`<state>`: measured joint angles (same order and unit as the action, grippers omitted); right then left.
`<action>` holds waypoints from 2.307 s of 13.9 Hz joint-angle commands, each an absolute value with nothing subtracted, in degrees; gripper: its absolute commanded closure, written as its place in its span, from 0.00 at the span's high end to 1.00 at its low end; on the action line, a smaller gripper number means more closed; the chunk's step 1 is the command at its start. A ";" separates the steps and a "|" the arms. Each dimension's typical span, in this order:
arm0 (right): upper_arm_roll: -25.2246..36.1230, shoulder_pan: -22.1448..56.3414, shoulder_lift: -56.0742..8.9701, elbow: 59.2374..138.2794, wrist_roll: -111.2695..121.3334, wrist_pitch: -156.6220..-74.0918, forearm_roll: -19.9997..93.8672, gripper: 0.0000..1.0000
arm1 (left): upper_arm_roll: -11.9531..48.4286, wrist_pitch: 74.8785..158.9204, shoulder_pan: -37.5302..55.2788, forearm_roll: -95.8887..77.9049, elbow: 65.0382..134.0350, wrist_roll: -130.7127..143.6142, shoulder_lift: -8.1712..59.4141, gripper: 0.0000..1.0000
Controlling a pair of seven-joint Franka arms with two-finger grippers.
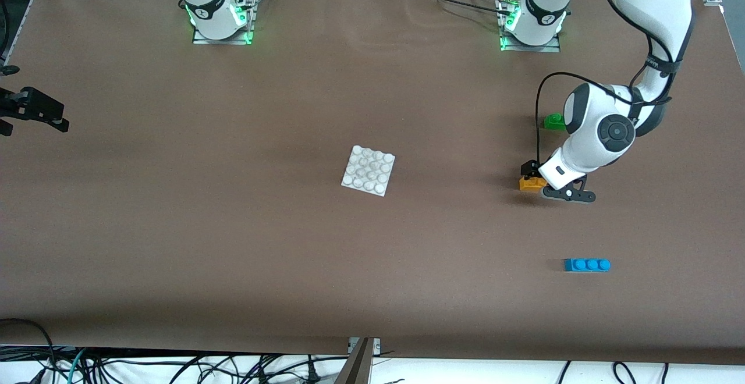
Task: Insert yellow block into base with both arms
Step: 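Close the left gripper on the yellow 2-stud block, then lift the yellow block and carry it over the white plate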
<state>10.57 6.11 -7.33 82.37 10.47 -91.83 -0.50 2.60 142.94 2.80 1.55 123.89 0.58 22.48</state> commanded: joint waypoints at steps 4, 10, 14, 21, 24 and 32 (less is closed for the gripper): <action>10.63 5.27 -7.38 81.83 10.90 -91.58 -1.14 0.99 | 2.46 143.88 3.51 1.67 124.63 3.77 22.06 0.95; 10.55 5.27 -7.38 81.83 10.90 -91.58 -1.14 0.99 | 2.46 143.88 4.66 1.67 124.63 5.71 22.06 0.83; 10.72 5.10 -7.38 81.91 10.90 -91.58 -1.14 0.99 | 2.46 143.79 4.66 1.67 124.63 5.80 22.15 0.52; 10.81 4.83 -7.38 81.83 10.90 -91.58 -1.14 0.99 | 2.99 135.83 7.71 1.67 123.75 5.97 15.93 0.00; 10.81 4.83 -7.38 81.91 10.90 -91.58 -1.14 0.99 | 6.32 131.23 15.18 -2.86 120.69 5.98 12.48 0.00; 10.81 4.83 -7.38 81.83 10.90 -91.58 -1.14 0.99 | 6.24 129.12 37.95 -8.70 98.29 18.26 27.57 0.00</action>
<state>11.09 5.30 -7.35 82.36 10.47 -91.83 -0.65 7.51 131.15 33.92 -8.11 106.80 14.78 20.50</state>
